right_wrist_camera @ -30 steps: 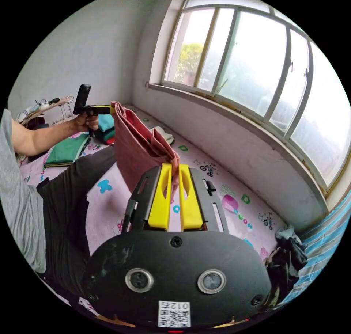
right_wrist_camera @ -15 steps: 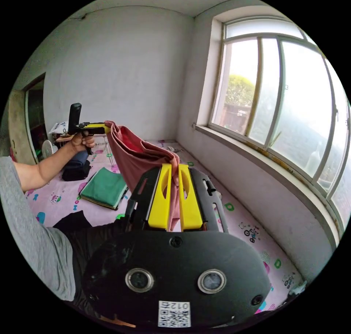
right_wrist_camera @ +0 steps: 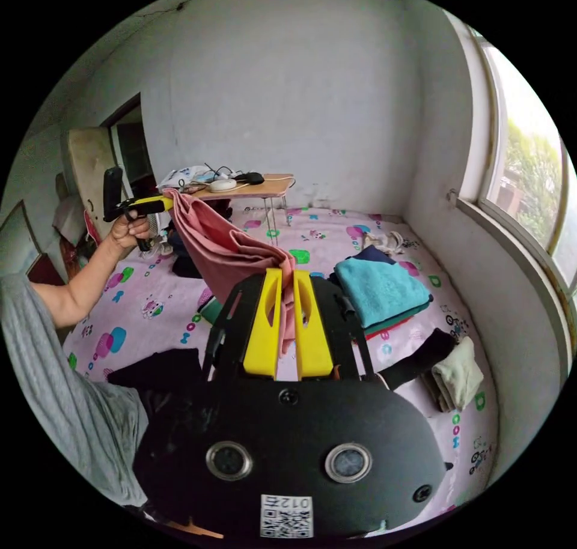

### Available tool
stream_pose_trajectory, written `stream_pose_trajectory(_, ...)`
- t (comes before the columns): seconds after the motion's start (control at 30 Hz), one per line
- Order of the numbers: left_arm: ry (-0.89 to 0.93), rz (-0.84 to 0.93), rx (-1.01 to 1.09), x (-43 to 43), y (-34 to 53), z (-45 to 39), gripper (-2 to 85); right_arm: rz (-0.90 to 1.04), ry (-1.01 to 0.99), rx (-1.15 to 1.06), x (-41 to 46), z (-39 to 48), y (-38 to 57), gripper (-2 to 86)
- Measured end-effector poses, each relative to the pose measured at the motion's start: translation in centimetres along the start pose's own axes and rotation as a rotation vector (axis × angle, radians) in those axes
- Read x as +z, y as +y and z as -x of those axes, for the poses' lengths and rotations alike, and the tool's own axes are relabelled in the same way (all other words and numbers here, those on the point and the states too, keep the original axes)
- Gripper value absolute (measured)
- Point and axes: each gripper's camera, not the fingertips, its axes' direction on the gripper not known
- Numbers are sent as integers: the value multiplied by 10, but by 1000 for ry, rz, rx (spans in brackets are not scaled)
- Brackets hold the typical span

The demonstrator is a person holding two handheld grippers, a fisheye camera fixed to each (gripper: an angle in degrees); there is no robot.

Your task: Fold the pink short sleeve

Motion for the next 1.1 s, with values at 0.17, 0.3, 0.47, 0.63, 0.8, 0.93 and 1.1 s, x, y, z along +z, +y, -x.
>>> stream_pose_trajectory(0.17, -74, 55, -95, -29, 67, 28, 11, 50, -139, 0, 81, 5, 24, 15)
stream_pose_trajectory(0.3, -106, 81, -164, -38, 113, 50, 10, 89, -185, -31, 135, 6, 49, 15)
stream_pose_trajectory(0.47, -108, 99, -195, -43, 145, 63, 10, 103, -240, -14, 166, -1, 82, 18)
stream_pose_trajectory(0.63, -67, 69, -198, -59, 161, 61, 10, 91, -280, -5, 165, -5, 125, 19)
stream_pose_trajectory(0.8, -6, 49, -208, -70, 175, 57, 10, 81, -273, -23, 158, -8, 163, 15)
stream_pose_trajectory(0.93, 4, 69, -214, -66, 184, 58, 9, 82, -279, -5, 164, -17, 195, 14)
stream_pose_trajectory(1.1, 20, 87, -216, -53, 195, 64, 9, 91, -271, -2, 175, -22, 236, 13)
